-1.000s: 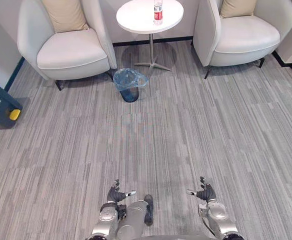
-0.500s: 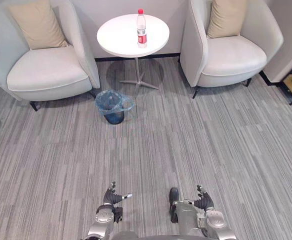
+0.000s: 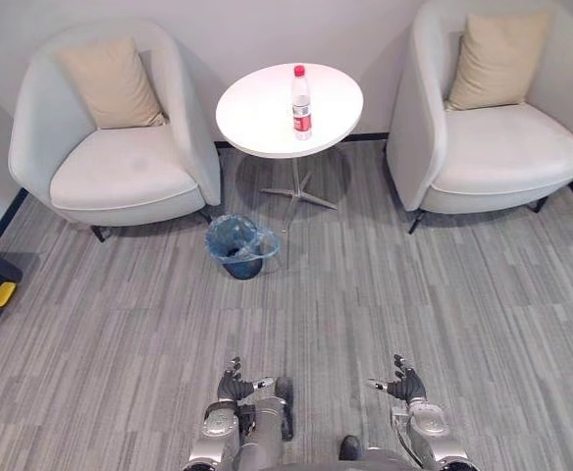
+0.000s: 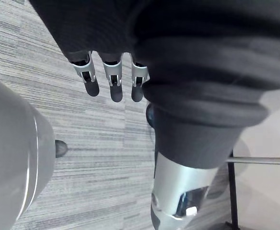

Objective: Gather rubbish on tea table into small bin, then transfer packed bag to large trash can.

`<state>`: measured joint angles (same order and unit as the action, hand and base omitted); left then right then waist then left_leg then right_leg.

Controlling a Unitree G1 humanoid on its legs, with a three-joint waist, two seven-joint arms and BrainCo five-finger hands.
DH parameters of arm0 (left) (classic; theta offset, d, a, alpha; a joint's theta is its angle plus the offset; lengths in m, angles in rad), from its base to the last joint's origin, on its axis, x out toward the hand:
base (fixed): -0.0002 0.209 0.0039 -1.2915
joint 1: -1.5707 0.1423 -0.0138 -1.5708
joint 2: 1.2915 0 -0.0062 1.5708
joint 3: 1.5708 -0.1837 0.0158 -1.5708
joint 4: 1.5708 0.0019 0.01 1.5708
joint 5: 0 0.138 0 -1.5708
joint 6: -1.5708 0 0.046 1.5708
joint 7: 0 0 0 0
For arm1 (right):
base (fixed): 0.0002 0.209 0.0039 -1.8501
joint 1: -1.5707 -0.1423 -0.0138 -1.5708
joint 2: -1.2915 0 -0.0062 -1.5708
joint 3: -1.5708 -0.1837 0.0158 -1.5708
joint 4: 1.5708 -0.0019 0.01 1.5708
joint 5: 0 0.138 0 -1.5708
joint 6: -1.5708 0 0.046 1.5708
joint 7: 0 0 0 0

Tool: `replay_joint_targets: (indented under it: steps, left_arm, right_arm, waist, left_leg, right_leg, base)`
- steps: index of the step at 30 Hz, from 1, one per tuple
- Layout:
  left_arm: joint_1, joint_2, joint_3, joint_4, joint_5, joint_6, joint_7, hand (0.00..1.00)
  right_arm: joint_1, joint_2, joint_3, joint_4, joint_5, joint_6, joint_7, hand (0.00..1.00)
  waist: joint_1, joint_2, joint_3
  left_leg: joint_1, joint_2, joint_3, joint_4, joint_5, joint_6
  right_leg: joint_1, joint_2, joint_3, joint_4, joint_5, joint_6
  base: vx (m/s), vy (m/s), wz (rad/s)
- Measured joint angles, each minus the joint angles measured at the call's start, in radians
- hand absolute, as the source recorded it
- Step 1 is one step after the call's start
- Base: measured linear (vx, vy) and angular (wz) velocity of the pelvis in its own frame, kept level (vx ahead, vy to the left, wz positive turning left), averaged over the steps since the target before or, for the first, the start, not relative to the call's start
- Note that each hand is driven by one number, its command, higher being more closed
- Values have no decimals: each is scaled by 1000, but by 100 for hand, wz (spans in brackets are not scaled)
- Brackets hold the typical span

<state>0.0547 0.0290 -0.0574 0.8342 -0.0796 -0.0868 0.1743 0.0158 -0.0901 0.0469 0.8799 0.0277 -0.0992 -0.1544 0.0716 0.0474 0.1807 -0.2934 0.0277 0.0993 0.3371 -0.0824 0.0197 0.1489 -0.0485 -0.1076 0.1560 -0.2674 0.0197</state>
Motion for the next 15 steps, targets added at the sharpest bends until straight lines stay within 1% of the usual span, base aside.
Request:
replay_joint_targets:
  steps: [1, 2, 3, 4, 5, 6, 7, 8, 9, 10, 11, 12, 13, 14, 15]
  left_arm:
    - [0, 6, 0, 2, 0, 1, 0, 0]
    - [-2, 8, -2, 10, 0, 2, 0, 0]
    - [-8, 13, -3, 20, 0, 2, 0, 0]
    - [-8, 14, -13, 25, -3, 4, 0, 0]
    - [-8, 16, -19, 25, -6, 4, 0, 0]
    - [-1, 21, -26, 26, -8, 4, 0, 0]
    - [4, 33, -28, 26, -9, 3, 1, 0]
    - [3, 37, -28, 26, -10, 3, 1, 0]
    - [-2, 40, -27, 26, -10, 3, 1, 0]
    - [-14, 40, -26, 26, -14, 3, 2, 0]
    - [-19, 39, -24, 26, -15, 2, 2, 0]
    - [-28, 37, -21, 26, -17, 2, 2, 0]
    - [-34, 36, -18, 25, -18, 2, 2, 0]
    - [-33, 45, -19, 25, -17, -1, 2, 0]
    - [-35, 56, -19, 26, -17, -2, 2, 0]
  right_arm:
    - [3, 4, 3, 1, -1, 0, 2, 0]
    - [6, 6, 2, -1, -2, -1, 3, 0]
    - [7, 6, 2, 1, -4, -1, 4, 0]
    - [14, 10, 3, 1, -8, 0, 7, 0]
    - [23, 10, 3, 5, -12, 0, 8, 0]
    - [39, 11, 3, 13, -21, 1, 13, 0]
    - [45, 10, 8, 4, -28, -1, 24, 0]
    - [35, 10, 9, 4, -31, -1, 24, 0]
    - [33, 9, 9, 4, -32, -2, 24, 0]
    - [17, 2, 9, 6, -37, -2, 24, 0]
    - [12, 1, 9, 6, -37, -2, 24, 0]
    - [10, 2, 9, 4, -37, -2, 25, 0]
    - [10, 0, 9, -1, -38, -4, 24, 0]
    - [15, 5, 10, 0, -37, -3, 24, 0]
    - [22, 8, 11, 1, -37, -3, 24, 0]
  waist:
    - [3, -17, -10]
    - [1, -27, -17]
    - [-4, -28, -16]
    - [-7, -32, -13]
    - [-8, -31, -13]
    - [-12, -27, -11]
    - [-21, -25, -9]
    - [-34, -26, -9]
    - [-39, -26, -8]
    - [-50, -22, -4]
    - [-55, -17, 0]
    - [-59, -10, 6]
    - [-61, -9, 13]
    - [-60, -29, 11]
    - [-60, -46, 10]
  left_leg:
    - [-1, -14, 15, 4, -20, 4]
    - [7, -36, 33, 6, -49, 21]
    - [32, -48, 44, -3, -65, 28]
    - [89, -66, 49, -24, -83, 37]
    - [122, -72, 50, -30, -98, 39]
    - [192, -73, 50, -46, -112, 49]
    - [255, -73, 50, -71, -120, 56]
    - [290, -73, 44, -93, -120, 56]
    - [306, -70, 40, -107, -120, 56]
    - [333, -56, 37, -124, -122, 52]
    - [345, -47, 35, -128, -127, 43]
    - [365, -33, 26, -131, -136, 29]
    - [396, -15, 14, -139, -146, 10]
    - [421, -15, -6, -148, -163, -18]
    - [430, -20, -22, -149, -176, -35]
  right_leg:
    - [-24, -18, 13, 53, -18, 18]
    - [-96, -45, 65, 206, -42, 56]
    - [-161, -60, 110, 361, -32, 103]
    - [-233, -71, 146, 558, 0, 186]
    - [-257, -74, 147, 641, 5, 196]
    - [-290, -85, 119, 757, -7, 166]
    - [-323, -96, 59, 793, -33, 122]
    - [-354, -94, 28, 779, -48, 94]
    - [-376, -90, 7, 754, -56, 81]
    - [-434, -79, -33, 652, -59, 71]
    - [-450, -68, -34, 598, -57, 69]
    - [-467, -50, -29, 507, -42, 53]
    - [-466, -28, -16, 349, 15, 43]
    - [-449, -13, 6, 168, 136, 40]
    - [-448, -17, 22, 130, 238, 36]
  base:
    - [422, 187, -39]
    - [338, 156, -28]
    - [507, 236, -22]
    - [423, 179, -9]
    - [537, 177, -6]
    - [461, 96, 2]
    - [455, 78, 8]
    - [438, 31, 15]
    - [414, -13, 21]
    - [409, -31, 17]
    - [392, -66, 18]
    - [408, -110, 17]
    - [508, -166, 30]
    - [434, -175, 37]
    - [430, -214, 38]
